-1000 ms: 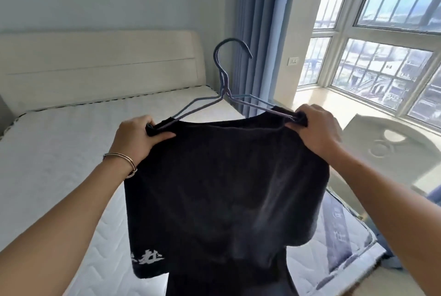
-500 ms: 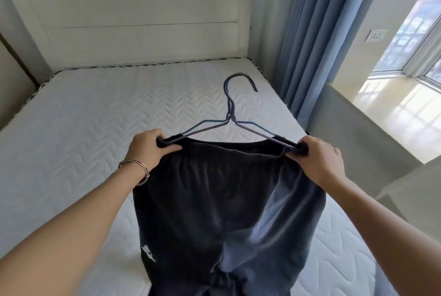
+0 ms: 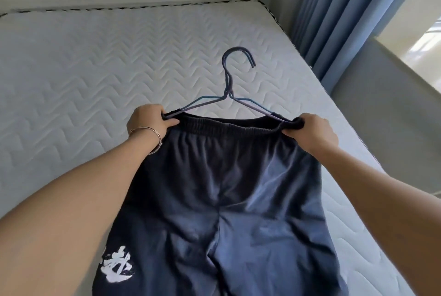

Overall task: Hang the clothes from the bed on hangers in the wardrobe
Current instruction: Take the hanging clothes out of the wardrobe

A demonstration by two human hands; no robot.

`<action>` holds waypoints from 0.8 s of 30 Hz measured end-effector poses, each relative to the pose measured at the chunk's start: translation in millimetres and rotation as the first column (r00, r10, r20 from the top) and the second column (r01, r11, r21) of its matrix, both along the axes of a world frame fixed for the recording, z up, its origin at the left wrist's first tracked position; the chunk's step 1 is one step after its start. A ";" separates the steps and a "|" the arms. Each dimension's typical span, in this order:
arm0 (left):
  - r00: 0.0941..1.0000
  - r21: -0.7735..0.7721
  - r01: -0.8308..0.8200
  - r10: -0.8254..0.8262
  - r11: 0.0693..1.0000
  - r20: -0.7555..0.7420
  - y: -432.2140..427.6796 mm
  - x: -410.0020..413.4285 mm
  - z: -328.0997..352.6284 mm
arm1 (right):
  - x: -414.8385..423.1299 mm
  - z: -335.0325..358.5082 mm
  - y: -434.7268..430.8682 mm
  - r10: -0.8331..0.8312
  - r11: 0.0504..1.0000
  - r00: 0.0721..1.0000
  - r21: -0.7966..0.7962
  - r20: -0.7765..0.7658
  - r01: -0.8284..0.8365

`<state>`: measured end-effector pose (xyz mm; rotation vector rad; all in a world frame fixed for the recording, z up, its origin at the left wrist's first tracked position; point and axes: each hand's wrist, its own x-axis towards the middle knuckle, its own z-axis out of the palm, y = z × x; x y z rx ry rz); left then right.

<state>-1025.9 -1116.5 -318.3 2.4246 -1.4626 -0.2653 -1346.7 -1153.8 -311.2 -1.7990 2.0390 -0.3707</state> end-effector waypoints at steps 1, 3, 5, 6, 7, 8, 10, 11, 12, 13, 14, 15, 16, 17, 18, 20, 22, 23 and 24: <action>1.000 -0.005 -0.008 0.008 1.000 0.000 -9.4 -0.3 -13.5 | 3.8 -15.1 -8.0 -0.020 1.000 0.999 -0.010 0.045 0.021; 0.999 0.012 -0.032 0.032 0.999 0.022 -24.6 0.2 -41.2 | 10.3 -46.2 -22.7 -0.029 0.998 0.988 -0.050 0.151 0.036; 0.998 0.125 -0.044 0.037 0.991 0.058 -31.4 2.5 -69.5 | 17.3 -74.1 -29.6 -0.028 0.999 0.971 -0.034 0.237 0.038; 0.998 0.206 -0.039 0.027 0.978 0.065 -30.5 3.1 -83.1 | 20.0 -86.6 -29.0 -0.023 1.000 0.966 0.001 0.257 0.024; 0.998 0.287 -0.030 0.012 0.957 0.065 -26.5 3.3 -95.8 | 22.6 -97.7 -26.0 -0.013 0.999 0.965 0.043 0.263 0.002; 0.998 0.365 -0.017 -0.006 0.931 0.062 -19.2 2.9 -107.1 | 24.2 -108.3 -20.7 0.002 0.996 0.966 0.085 0.258 -0.024; 0.997 0.472 0.024 -0.053 0.881 0.050 2.2 2.6 -125.9 | 23.1 -127.6 -4.1 0.036 0.984 0.974 0.165 0.224 -0.074; 0.997 0.489 0.043 -0.071 0.871 0.040 14.3 4.1 -133.0 | 20.4 -134.8 5.2 0.040 0.975 0.978 0.206 0.204 -0.083; 0.997 0.482 0.053 -0.072 0.874 0.021 26.2 5.6 -138.2 | 16.4 -140.1 14.0 0.038 0.967 0.983 0.240 0.179 -0.082; 0.999 0.457 0.052 -0.049 0.888 -0.017 38.1 7.4 -141.6 | 11.4 -143.0 22.4 0.041 0.959 0.988 0.270 0.150 -0.081; 0.997 0.417 0.040 -0.007 0.908 -0.081 50.0 8.9 -142.7 | 7.0 -143.8 30.5 0.048 0.952 0.991 0.296 0.125 -0.083; 0.986 0.369 0.026 0.037 0.929 -0.163 62.0 10.6 -142.1 | 3.5 -143.0 39.8 0.044 0.946 0.992 0.316 0.114 -0.078; 0.965 0.313 0.013 0.070 0.950 -0.251 72.8 11.6 -140.3 | 0.6 -141.3 48.0 0.027 0.942 0.993 0.329 0.117 -0.064; 0.937 0.263 -0.009 0.100 0.965 -0.335 85.2 12.3 -135.6 | -1.5 -137.9 57.2 0.008 0.938 0.992 0.344 0.124 -0.051; 0.905 0.230 -0.035 0.128 0.973 -0.405 100.5 12.6 -127.9 | -2.7 -133.0 68.7 -0.003 0.928 0.992 0.370 0.126 -0.044; 0.854 0.204 -0.071 0.166 0.976 -0.493 138.6 13.3 -111.4 | -4.7 -121.2 95.8 0.006 0.884 0.989 0.462 0.150 -0.076; 0.812 0.237 -0.068 0.192 0.969 -0.551 185.1 13.8 -96.4 | -5.7 -107.3 129.6 0.008 0.824 0.978 0.552 0.209 -0.124; 0.789 0.266 -0.053 0.204 0.963 -0.580 209.6 12.5 -89.8 | -6.3 -100.2 149.6 -0.014 0.809 0.971 0.574 0.238 -0.129; 0.769 0.294 -0.034 0.213 0.955 -0.603 235.1 10.2 -83.7 | -7.2 -93.6 172.0 -0.042 0.805 0.963 0.579 0.267 -0.126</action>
